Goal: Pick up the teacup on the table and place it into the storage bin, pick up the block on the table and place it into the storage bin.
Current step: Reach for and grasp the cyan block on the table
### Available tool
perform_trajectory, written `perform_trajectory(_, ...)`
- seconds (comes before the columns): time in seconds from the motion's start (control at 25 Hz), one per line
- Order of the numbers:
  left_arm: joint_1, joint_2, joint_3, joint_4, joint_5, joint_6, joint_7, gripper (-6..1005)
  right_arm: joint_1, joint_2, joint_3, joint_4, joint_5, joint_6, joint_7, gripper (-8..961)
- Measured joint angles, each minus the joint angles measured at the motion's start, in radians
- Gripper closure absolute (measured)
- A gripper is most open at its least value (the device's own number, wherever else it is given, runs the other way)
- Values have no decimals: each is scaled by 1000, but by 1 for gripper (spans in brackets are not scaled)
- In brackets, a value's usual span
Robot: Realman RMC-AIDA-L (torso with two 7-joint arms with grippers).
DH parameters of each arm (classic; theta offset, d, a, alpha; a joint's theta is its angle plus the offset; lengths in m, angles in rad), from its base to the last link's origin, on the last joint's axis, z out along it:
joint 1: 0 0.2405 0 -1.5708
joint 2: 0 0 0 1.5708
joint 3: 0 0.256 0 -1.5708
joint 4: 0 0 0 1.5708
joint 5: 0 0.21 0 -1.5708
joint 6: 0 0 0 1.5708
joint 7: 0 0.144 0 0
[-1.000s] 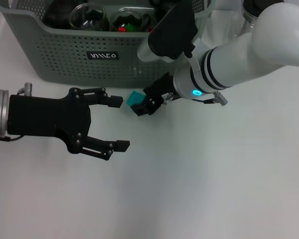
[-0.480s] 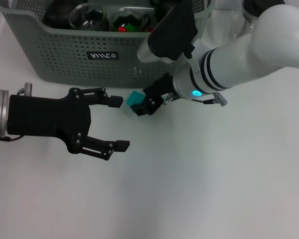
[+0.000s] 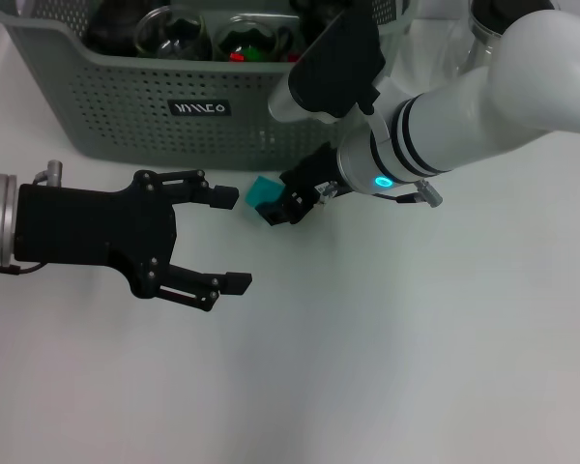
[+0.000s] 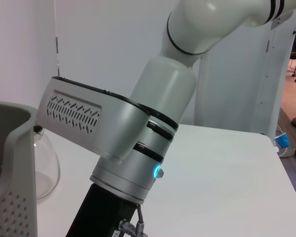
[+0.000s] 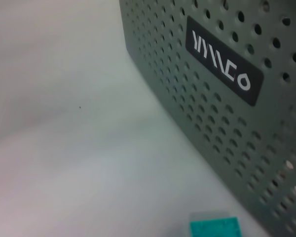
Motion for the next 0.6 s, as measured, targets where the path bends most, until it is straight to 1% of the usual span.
perform_trajectory(0.2, 0, 0, 0, 0, 0, 0, 1, 47, 0, 0, -4, 1, 2, 2, 1, 363)
perform_trajectory(0.4, 0, -1, 0, -1, 0, -1, 1, 47, 0, 0, -34, 4, 31, 11, -3, 469)
perform_trajectory(0.6, 1, -2, 0, -2, 0, -1, 1, 47, 0, 0, -40, 1, 35, 14, -3, 469)
